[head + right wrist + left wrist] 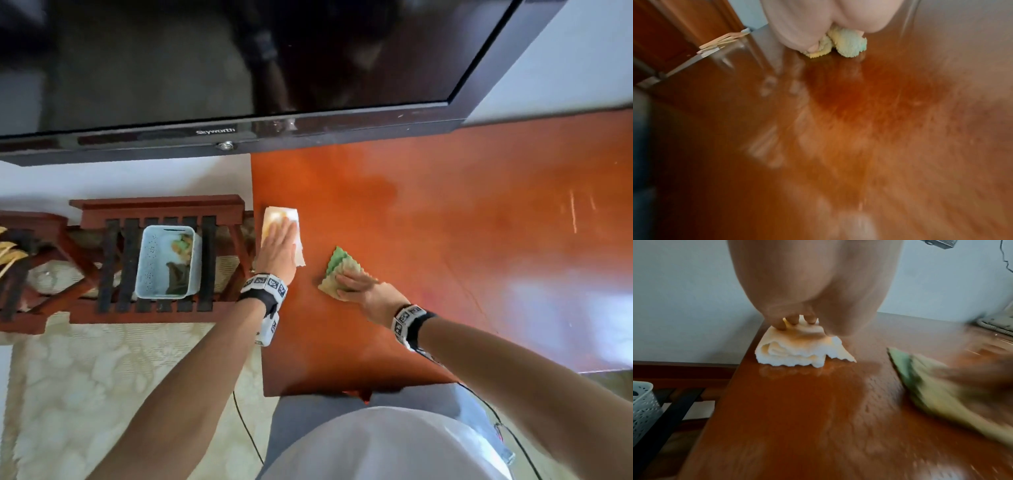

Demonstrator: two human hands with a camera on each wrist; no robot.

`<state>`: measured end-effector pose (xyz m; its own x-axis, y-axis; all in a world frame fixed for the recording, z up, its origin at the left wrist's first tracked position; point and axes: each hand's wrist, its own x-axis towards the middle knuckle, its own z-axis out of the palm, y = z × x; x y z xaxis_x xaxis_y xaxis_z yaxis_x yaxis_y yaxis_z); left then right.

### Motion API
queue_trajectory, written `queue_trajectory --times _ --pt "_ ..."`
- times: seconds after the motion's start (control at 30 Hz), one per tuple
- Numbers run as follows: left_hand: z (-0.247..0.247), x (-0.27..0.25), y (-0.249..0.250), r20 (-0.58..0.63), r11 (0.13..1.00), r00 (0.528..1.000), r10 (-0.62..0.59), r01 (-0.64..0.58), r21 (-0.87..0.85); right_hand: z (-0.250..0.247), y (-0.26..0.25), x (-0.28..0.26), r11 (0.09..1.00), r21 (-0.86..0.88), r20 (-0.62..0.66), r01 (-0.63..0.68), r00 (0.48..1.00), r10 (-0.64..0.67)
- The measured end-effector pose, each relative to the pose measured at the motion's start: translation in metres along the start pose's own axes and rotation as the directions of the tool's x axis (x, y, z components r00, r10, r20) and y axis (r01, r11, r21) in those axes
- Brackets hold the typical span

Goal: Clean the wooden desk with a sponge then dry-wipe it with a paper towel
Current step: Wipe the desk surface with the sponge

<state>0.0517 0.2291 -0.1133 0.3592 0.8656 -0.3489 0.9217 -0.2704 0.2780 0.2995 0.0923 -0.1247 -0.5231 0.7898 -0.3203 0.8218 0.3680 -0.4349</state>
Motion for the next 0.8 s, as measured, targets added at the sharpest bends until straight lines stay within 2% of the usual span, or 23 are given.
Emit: queue_trajectory --times 0.07,0.13,0.17,0.23,0.3,0.43,0.5,0.63,0.7,0.8 --pt "-0.003 0.008 0.005 -0.001 1.000 1.000 -0.006 0.006 0.013 0.006 -0.005 -0.016 0.995 0.017 0.097 0.100 0.990 -0.101" --pt "-0.009 0.009 0.018 -0.016 1.000 1.000 -0.011 0.012 0.027 -0.009 0.002 -0.016 0.982 0.026 0.107 0.186 0.976 -0.188" --pt "-0.010 0.007 0.026 -0.024 0.999 0.999 -0.030 0.030 0.020 -0.021 0.012 -0.008 0.982 0.020 0.099 0.186 0.977 -0.187" --pt "-0.008 -0.005 0.039 -0.024 0.998 0.998 -0.064 0.064 -0.021 -0.050 0.037 0.020 1.000 0.020 0.024 0.017 1.000 -0.018" --pt "0.003 -0.025 0.049 -0.006 0.997 0.999 -0.040 0.040 -0.060 -0.086 0.070 0.065 0.989 0.020 -0.122 -0.143 0.982 0.145" --pt "0.034 -0.072 0.072 0.130 0.994 0.991 -0.007 0.021 -0.105 -0.142 0.140 0.154 0.954 -0.003 -0.198 -0.300 0.935 0.294" --pt "0.044 -0.085 0.082 0.198 0.996 0.980 -0.025 0.042 -0.082 -0.167 0.152 0.178 0.943 0.015 -0.213 -0.334 0.920 0.329" --pt "0.050 -0.088 0.088 0.257 0.996 0.963 -0.086 0.093 -0.013 -0.173 0.149 0.183 0.931 0.005 -0.221 -0.364 0.908 0.357" --pt "0.050 -0.087 0.088 0.260 0.995 0.961 -0.096 0.097 0.009 -0.159 0.140 0.169 0.932 -0.039 -0.204 -0.361 0.916 0.347" --pt "0.046 -0.086 0.088 0.272 0.996 0.958 -0.090 0.087 0.025 -0.136 0.115 0.121 0.936 -0.144 -0.111 -0.321 0.945 0.307"
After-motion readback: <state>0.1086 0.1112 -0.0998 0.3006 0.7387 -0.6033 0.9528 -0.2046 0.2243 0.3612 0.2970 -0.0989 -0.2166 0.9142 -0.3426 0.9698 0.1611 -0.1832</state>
